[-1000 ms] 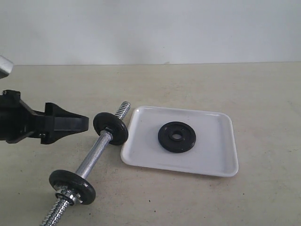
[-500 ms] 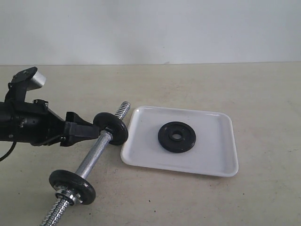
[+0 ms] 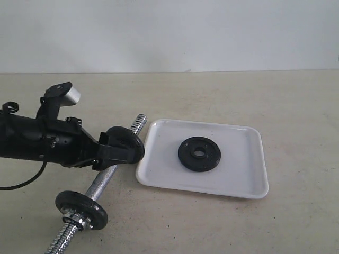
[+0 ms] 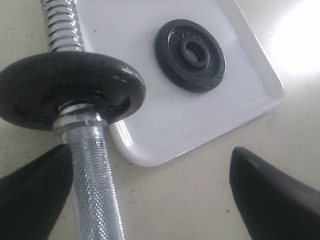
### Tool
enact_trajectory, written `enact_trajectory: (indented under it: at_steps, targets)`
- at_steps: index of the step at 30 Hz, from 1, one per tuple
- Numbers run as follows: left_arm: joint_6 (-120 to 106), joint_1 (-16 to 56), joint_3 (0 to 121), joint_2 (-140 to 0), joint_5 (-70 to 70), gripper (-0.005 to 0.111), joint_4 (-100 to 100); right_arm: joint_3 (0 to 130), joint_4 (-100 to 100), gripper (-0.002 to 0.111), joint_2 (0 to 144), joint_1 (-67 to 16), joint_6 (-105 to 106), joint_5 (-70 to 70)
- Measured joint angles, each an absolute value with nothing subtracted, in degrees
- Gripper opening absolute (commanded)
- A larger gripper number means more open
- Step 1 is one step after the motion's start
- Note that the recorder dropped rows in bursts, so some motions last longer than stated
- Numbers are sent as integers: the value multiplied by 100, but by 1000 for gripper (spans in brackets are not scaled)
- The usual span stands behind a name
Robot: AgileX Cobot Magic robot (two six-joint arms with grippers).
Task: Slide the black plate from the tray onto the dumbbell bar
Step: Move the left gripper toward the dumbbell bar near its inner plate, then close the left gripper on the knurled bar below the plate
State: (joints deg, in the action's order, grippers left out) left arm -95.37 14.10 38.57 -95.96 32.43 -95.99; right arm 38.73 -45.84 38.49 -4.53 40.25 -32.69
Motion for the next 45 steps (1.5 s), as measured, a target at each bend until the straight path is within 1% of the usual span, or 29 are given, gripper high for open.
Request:
enact_trajectory:
  at_steps: [5, 10, 18, 23, 45]
  targets:
    - [-9546, 1571, 3986, -9886, 2550, 80, -9618, 3873, -4584, 4, 3849, -453, 4025, -3320]
    - [-9556, 1576, 3986, -10078, 2268, 80, -9622, 3873, -4584, 4, 3849, -453, 4025, -3343]
    - [-9556, 1576, 4017, -10498, 2301, 80, -9686, 3873, -4584, 4, 3849, -453, 4025, -3354]
    - [-9556, 1576, 4181, -10713, 2618, 79, -9767, 3873, -4584, 4, 3849, -453, 4025, -3364]
    - [-9636, 1576, 4527, -11172, 3178, 79, -9975, 3873, -4584, 4, 3849, -453, 4025, -3453]
